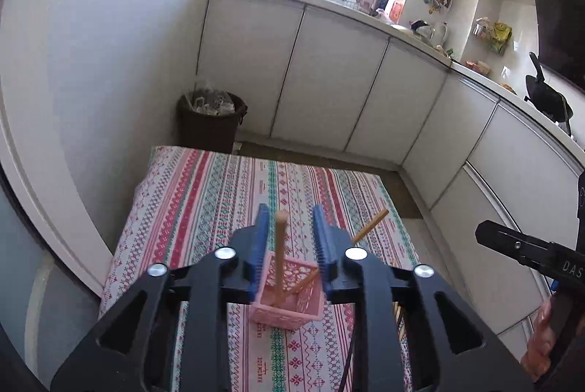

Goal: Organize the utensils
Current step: 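Carry both chopsticks over the pink holder and open both grippers to drop them in, then raise both grippers away from the pink holder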

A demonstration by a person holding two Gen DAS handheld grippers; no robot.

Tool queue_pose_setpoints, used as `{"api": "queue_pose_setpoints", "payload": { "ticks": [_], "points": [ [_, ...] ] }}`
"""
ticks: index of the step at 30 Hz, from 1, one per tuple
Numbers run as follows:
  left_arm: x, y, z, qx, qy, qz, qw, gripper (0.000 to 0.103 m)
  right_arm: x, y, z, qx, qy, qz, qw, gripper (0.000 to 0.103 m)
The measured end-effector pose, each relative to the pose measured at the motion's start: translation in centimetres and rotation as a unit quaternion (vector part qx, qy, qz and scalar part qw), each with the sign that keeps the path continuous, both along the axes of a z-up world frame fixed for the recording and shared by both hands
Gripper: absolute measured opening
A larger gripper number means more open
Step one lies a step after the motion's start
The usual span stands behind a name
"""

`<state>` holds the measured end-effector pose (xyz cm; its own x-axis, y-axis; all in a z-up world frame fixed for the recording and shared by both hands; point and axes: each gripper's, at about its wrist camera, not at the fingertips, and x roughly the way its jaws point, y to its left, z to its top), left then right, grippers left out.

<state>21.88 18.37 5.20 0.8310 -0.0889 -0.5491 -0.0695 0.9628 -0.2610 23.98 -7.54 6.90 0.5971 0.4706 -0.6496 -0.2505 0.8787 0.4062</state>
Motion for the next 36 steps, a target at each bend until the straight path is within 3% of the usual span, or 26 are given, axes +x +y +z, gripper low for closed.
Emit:
{"api": "queue_pose_setpoints", "payload": {
  "ticks": [3,7,15,21,30,33,36],
  "points": [
    [-1.2,0.6,-0.1,-0.009,-0.016,0.010,0.9998,0.053,-0.8,-1.2,-1.2,-0.003,0.009,-0.006,1.000,0.053],
    [-3.1,1.1,1.4,-0.006,-0.038,0.013,0.9992,0.064,-1.7,-2.9,-2.8,0.007,0.034,-0.021,0.999,0.054],
    [-6.0,-1.1,3.5,0.020,-0.053,-0.019,0.9982,0.095,-4.5,-6.2,-5.1,0.019,0.048,-0.080,0.995,0.076],
    [-7.1,-3.5,2.8,0.020,-0.031,-0.061,0.9975,0.096,-7.8,-8.1,-5.3,0.007,0.013,-0.133,0.991,0.094],
    [-7.7,-8.4,0.0,0.037,0.023,-0.127,0.9910,0.096,-11.8,-8.9,-4.9,-0.029,-0.016,-0.132,0.991,0.096],
    [-7.5,-10.0,-1.5,0.055,0.050,-0.138,0.9876,0.096,-13.4,-10.2,-5.3,-0.041,-0.021,-0.168,0.985,0.096],
    [-6.2,-11.8,-3.7,0.081,0.103,-0.155,0.9792,0.096,-14.3,-12.7,-6.7,-0.034,0.012,-0.213,0.976,0.096]
  ]
}}
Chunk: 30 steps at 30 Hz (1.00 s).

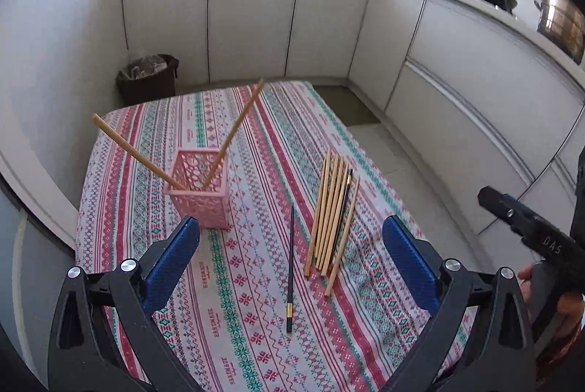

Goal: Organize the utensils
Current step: 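Raise both grippers away from the pink holder, then grasp the black pen with the left gripper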

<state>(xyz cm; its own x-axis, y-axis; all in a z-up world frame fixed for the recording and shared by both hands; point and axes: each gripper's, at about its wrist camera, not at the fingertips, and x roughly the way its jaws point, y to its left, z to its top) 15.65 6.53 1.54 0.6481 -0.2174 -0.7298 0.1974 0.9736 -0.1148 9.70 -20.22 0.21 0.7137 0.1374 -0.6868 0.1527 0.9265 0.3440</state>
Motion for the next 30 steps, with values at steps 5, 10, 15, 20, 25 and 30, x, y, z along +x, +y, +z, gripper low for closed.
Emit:
{"api": "queue_pose_setpoints", "payload": {
  "ticks": [5,10,15,20,25,30],
  "points": [
    [4.6,-3.4,-5.4,0.033,0.131,-0.015,0.9907,0.096,0.0,-3.7,-2.4,-0.016,0.056,-0.053,0.997,0.096],
    [10.2,-5.5,-10.7,0.093,0.227,-0.005,0.9694,0.066,0.1,-5.9,-3.0,-0.032,0.073,-0.074,0.994,0.096],
    [13.7,-6.0,-14.0,0.157,0.276,0.008,0.9483,0.036,0.6,-6.6,-3.7,-0.015,0.091,-0.057,0.994,0.096],
    [15.2,-6.0,-15.5,0.168,0.296,0.008,0.9403,0.028,0.8,-6.6,-3.8,-0.019,0.097,-0.056,0.994,0.096],
    [16.0,-5.2,-17.3,0.165,0.309,0.013,0.9364,0.028,1.2,-6.3,-4.4,-0.023,0.114,-0.053,0.992,0.096],
    [15.8,-3.8,-18.3,0.129,0.313,0.000,0.9409,0.010,1.7,-6.1,-5.3,-0.016,0.129,-0.051,0.990,0.096]
  ]
}}
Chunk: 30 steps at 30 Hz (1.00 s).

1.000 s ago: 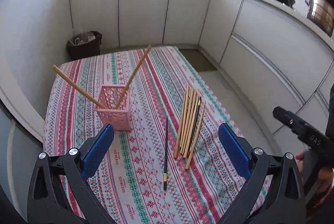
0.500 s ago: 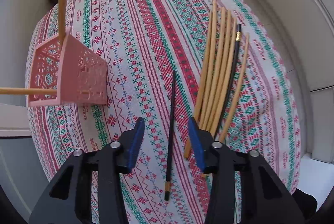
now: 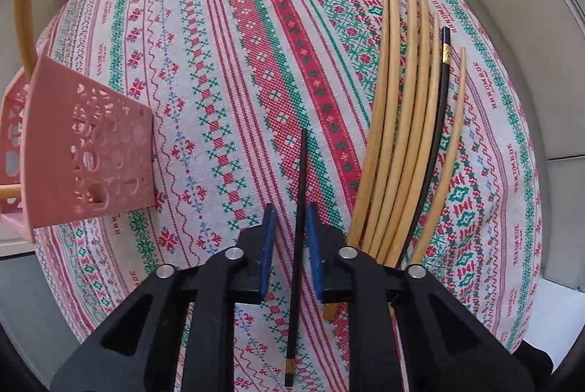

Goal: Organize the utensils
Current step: 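Grasp the black pen with the left gripper, then lift the black pen with the left gripper while the right gripper grasps a chopstick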

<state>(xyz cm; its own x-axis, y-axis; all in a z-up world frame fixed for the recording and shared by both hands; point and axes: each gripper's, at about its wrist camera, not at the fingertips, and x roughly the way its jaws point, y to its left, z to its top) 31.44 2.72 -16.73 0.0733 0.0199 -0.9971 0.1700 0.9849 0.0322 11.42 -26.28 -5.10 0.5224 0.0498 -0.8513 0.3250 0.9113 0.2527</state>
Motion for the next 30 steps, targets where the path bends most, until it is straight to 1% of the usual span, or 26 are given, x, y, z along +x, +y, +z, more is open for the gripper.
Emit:
{"api": "queue_pose_setpoints", "payload": {
  "ticks": [2,3,4,6,8,9,10,11,13,14,15,17,18,20,21,22,23,24,26,28,30],
  "points": [
    [-0.4,0.5,-0.1,-0.008,-0.013,0.001,0.9999,0.008,0.2,0.3,-0.2,-0.011,0.004,-0.002,1.000,0.096],
    [-0.9,0.7,-0.1,-0.008,-0.024,-0.002,0.9997,0.004,0.3,0.4,-0.3,-0.017,0.007,-0.003,1.000,0.096],
    [-1.4,0.8,0.0,-0.007,-0.036,-0.006,0.9993,0.004,0.5,0.5,-0.4,-0.024,0.012,-0.004,1.000,0.096],
    [-3.6,0.6,-0.3,-0.014,-0.051,-0.001,0.9986,0.004,0.9,1.1,-0.9,-0.043,0.021,-0.007,0.999,0.096],
    [-5.8,1.4,0.8,-0.038,-0.073,0.007,0.9965,0.004,1.7,2.0,-1.5,-0.068,0.032,-0.001,0.997,0.096],
    [-7.2,1.9,1.9,-0.048,-0.092,0.008,0.9946,0.004,2.3,2.5,-1.7,-0.076,0.037,0.005,0.996,0.096],
    [-8.7,2.4,3.2,-0.062,-0.108,0.008,0.9921,0.004,3.1,3.0,-2.0,-0.075,0.044,0.013,0.996,0.096],
    [-10.1,2.9,4.5,-0.079,-0.122,0.008,0.9894,0.004,3.9,3.3,-2.3,-0.061,0.050,0.019,0.997,0.096],
    [-13.2,4.2,7.5,-0.103,-0.158,0.007,0.9820,0.004,5.9,3.7,-3.5,0.002,0.079,0.024,0.997,0.088],
    [-14.6,4.7,8.8,-0.113,-0.174,0.007,0.9782,0.004,7.3,4.0,-4.4,0.041,0.105,0.028,0.993,0.080],
    [-15.8,5.2,10.0,-0.123,-0.189,0.007,0.9743,0.004,8.5,4.4,-5.1,0.062,0.129,0.032,0.989,0.068],
    [-18.3,5.9,12.6,-0.135,-0.223,0.006,0.9654,0.004,11.2,5.3,-6.4,0.090,0.164,0.033,0.982,0.057],
    [-18.8,6.0,13.6,-0.143,-0.240,0.005,0.9603,0.004,12.2,5.6,-6.9,0.098,0.176,0.024,0.979,0.055],
    [-20.1,6.1,15.2,-0.156,-0.271,0.006,0.9497,0.004,14.2,6.2,-7.7,0.100,0.194,0.008,0.976,0.053],
    [-20.4,6.0,15.9,-0.165,-0.285,0.006,0.9443,0.004,14.9,6.6,-8.0,0.092,0.202,0.005,0.975,0.048],
    [-21.0,6.3,16.6,-0.172,-0.295,0.003,0.9399,0.004,15.7,6.9,-8.3,0.082,0.211,0.001,0.974,0.045],
    [-21.0,6.2,17.0,-0.177,-0.300,-0.001,0.9375,0.004,16.4,7.1,-8.6,0.074,0.218,-0.004,0.973,0.039],
    [-21.1,6.3,17.6,-0.181,-0.306,-0.005,0.9348,0.004,17.0,7.4,-8.9,0.067,0.221,-0.009,0.973,0.035],
    [-21.4,6.6,18.8,-0.190,-0.319,-0.010,0.9285,0.004,18.1,7.9,-9.5,0.052,0.229,-0.014,0.972,0.030],
    [-21.7,7.2,19.6,-0.201,-0.331,-0.009,0.9219,0.004,18.9,8.5,-10.3,0.051,0.236,-0.010,0.970,0.029],
    [-22.2,7.9,20.3,-0.204,-0.345,-0.004,0.9162,0.004,19.5,9.2,-10.7,0.039,0.240,-0.008,0.970,0.027]
  ]
}}
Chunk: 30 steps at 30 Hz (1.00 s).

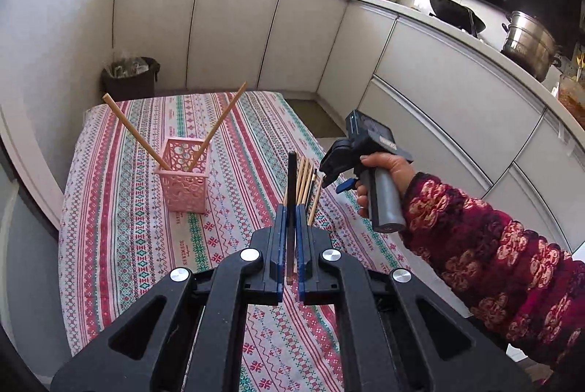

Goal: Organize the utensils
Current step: 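Lift the black pen with the left gripper while the right gripper grasps a chopstick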

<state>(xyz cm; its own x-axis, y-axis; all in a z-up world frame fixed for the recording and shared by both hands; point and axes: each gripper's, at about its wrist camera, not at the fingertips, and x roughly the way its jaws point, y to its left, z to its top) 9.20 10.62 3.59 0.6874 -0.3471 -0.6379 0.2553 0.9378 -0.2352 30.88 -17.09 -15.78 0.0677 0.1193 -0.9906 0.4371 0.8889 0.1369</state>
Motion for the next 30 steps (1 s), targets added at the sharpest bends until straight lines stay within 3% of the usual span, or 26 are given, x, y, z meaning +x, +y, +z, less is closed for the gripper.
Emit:
{"api": "queue_pose_setpoints", "payload": {
  "ticks": [5,11,16,20,24,27,30],
  "points": [
    [-0.9,0.7,1.0,-0.013,-0.005,0.002,0.9999,0.004,0.9,1.5,-1.5,-0.020,0.013,0.005,1.000,0.023],
    [-0.9,1.3,1.1,-0.017,-0.003,0.017,0.9997,0.004,1.6,4.7,-1.6,-0.100,-0.001,0.042,0.994,0.017],
    [-0.7,1.2,0.7,-0.016,0.000,0.021,0.9996,0.004,2.0,5.3,-1.7,-0.080,-0.006,0.053,0.995,0.020],
    [-0.6,1.3,0.5,-0.017,0.001,0.026,0.9995,0.004,0.5,6.1,-1.5,-0.092,-0.038,0.120,0.988,0.013],
    [-0.2,1.3,0.2,-0.017,0.005,0.027,0.9995,0.004,-0.7,6.2,-1.6,-0.060,-0.001,0.161,0.985,0.012],
    [-0.1,1.0,0.0,-0.016,0.007,0.024,0.9996,0.004,-1.0,6.2,-1.8,-0.056,0.019,0.155,0.986,0.013],
    [0.1,0.9,0.0,-0.017,0.005,0.025,0.9995,0.004,-0.8,7.0,-1.8,-0.088,-0.014,0.141,0.986,0.011]
  ]
}}
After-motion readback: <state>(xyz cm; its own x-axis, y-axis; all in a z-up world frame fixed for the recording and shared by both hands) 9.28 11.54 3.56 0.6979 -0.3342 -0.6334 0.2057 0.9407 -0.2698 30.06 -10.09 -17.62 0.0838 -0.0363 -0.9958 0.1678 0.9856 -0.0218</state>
